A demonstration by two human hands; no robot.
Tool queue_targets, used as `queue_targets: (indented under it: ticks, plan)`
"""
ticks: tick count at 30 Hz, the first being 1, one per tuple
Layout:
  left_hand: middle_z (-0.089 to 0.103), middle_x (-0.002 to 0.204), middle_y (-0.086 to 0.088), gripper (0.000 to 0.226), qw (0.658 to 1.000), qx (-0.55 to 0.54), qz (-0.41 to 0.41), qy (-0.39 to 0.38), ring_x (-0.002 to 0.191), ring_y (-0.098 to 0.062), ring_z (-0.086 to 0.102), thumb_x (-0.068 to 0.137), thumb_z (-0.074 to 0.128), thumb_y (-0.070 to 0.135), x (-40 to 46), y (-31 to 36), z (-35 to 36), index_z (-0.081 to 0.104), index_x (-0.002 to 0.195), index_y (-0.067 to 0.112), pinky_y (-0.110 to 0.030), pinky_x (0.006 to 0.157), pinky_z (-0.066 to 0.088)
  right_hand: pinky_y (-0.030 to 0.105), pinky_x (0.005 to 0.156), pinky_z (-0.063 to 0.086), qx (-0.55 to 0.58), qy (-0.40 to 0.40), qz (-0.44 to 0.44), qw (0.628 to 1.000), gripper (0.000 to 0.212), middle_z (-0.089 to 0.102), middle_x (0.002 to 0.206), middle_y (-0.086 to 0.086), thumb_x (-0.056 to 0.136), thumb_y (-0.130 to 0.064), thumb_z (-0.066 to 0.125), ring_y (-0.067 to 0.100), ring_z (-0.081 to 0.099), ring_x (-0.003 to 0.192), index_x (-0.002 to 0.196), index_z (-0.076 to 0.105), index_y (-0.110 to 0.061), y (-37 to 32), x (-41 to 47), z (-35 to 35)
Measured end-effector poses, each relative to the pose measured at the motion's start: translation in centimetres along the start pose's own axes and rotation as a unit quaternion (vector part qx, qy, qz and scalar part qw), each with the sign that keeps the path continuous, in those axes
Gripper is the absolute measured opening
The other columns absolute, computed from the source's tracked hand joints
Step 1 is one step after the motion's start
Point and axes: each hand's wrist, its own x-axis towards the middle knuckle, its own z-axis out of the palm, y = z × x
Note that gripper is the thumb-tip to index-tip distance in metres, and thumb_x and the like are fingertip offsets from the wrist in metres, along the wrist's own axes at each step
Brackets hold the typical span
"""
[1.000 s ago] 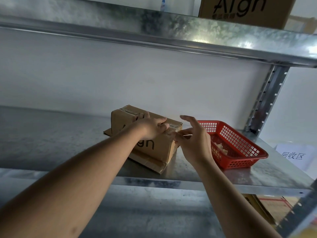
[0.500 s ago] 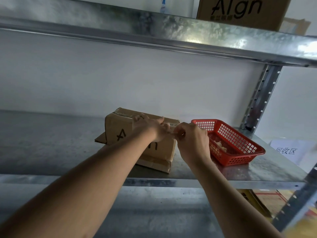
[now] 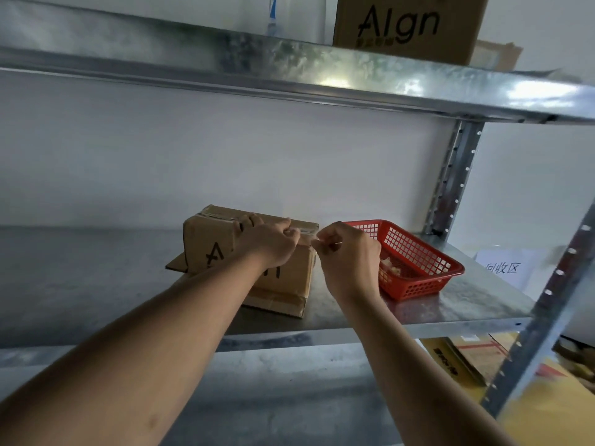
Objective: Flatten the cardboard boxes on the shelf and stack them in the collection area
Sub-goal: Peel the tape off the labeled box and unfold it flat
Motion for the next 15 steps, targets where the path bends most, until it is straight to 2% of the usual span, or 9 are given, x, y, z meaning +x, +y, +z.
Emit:
queue_targets:
  ticks: [5,7,8,9,10,12,14,15]
  plan:
    - [0.002,0.17,-0.024,0.064,0.999,0.029,0.013,-0.013,0.157,-0.044,-0.003,0.102,0.008,0.067,0.3,2.6,0.6,0.016,0.162,0.046,-0.061,0.122,-0.001,0.038,0.068,0.058,-0.008,0.021,0.02,1.0,0.008,0.077,0.082,0.001,0.094,-0.015,0.072,0.018,0.069,0.075,0.095,0.079,-0.013,1.6,1.4,-0.7]
    - [0.0,0.171,-0.023,0.064,0.999,0.029,0.004,-0.022,0.157,-0.044,-0.006,0.102,0.009,0.068,0.7,3.7,0.7,0.015,0.162,0.046,-0.061,0.122,-0.004,0.036,0.061,0.056,-0.02,0.021,0.033,0.999,0.012,0.077,0.084,0.006,0.097,-0.013,0.067,0.021,0.07,0.076,0.099,0.079,-0.01,2.6,2.0,-0.8]
    - [-0.001,0.171,-0.022,0.063,0.999,0.03,0.001,-0.029,0.157,-0.044,-0.007,0.102,0.01,0.068,0.8,4.1,0.8,0.014,0.162,0.046,-0.061,0.122,-0.005,0.031,0.06,0.055,-0.02,0.017,0.039,0.999,0.016,0.078,0.09,0.007,0.099,-0.012,0.064,0.021,0.071,0.078,0.108,0.078,-0.012,3.1,2.3,-0.9]
    - [0.0,0.171,-0.022,0.063,0.999,0.031,-0.002,-0.036,0.157,-0.043,-0.008,0.103,0.01,0.068,1.0,4.5,0.8,0.013,0.162,0.047,-0.061,0.122,-0.006,0.03,0.065,0.059,-0.012,0.012,0.045,0.999,0.023,0.078,0.098,0.008,0.1,-0.01,0.062,0.02,0.072,0.082,0.118,0.076,-0.013,3.6,2.5,-1.1]
    - [0.002,0.171,-0.021,0.063,0.998,0.034,-0.005,-0.043,0.158,-0.042,-0.006,0.103,0.01,0.068,1.2,4.8,0.8,0.013,0.162,0.047,-0.062,0.122,-0.006,0.036,0.071,0.062,-0.003,0.005,0.048,0.999,0.027,0.078,0.102,0.008,0.099,-0.007,0.061,0.021,0.073,0.085,0.121,0.075,-0.015,4.2,2.8,-1.4]
    - [0.009,0.171,-0.018,0.063,0.998,0.044,-0.009,-0.044,0.158,-0.04,0.001,0.103,0.012,0.069,1.7,5.6,0.9,0.015,0.162,0.047,-0.063,0.123,-0.003,0.042,0.069,0.061,-0.013,-0.015,0.048,0.999,0.025,0.078,0.091,0.004,0.095,0.0,0.062,0.019,0.071,0.08,0.104,0.079,-0.016,5.8,3.5,-2.0]
    - [0.017,0.17,-0.017,0.063,0.998,0.046,-0.014,-0.04,0.157,-0.042,0.011,0.102,0.016,0.07,1.9,6.3,1.1,0.018,0.161,0.047,-0.064,0.124,0.006,0.036,0.052,0.051,-0.033,-0.043,0.058,0.997,0.025,0.075,0.083,0.003,0.091,0.004,0.063,0.02,0.069,0.074,0.091,0.079,-0.015,7.6,4.7,-2.6]
    - [0.026,0.167,-0.018,0.063,0.998,0.04,-0.016,-0.04,0.154,-0.044,0.022,0.102,0.019,0.07,2.0,6.6,1.1,0.02,0.161,0.047,-0.064,0.123,0.015,0.028,0.049,0.044,-0.041,-0.054,0.072,0.995,0.024,0.076,0.09,0.006,0.09,0.004,0.065,0.019,0.067,0.075,0.096,0.079,-0.014,8.3,5.3,-2.8]
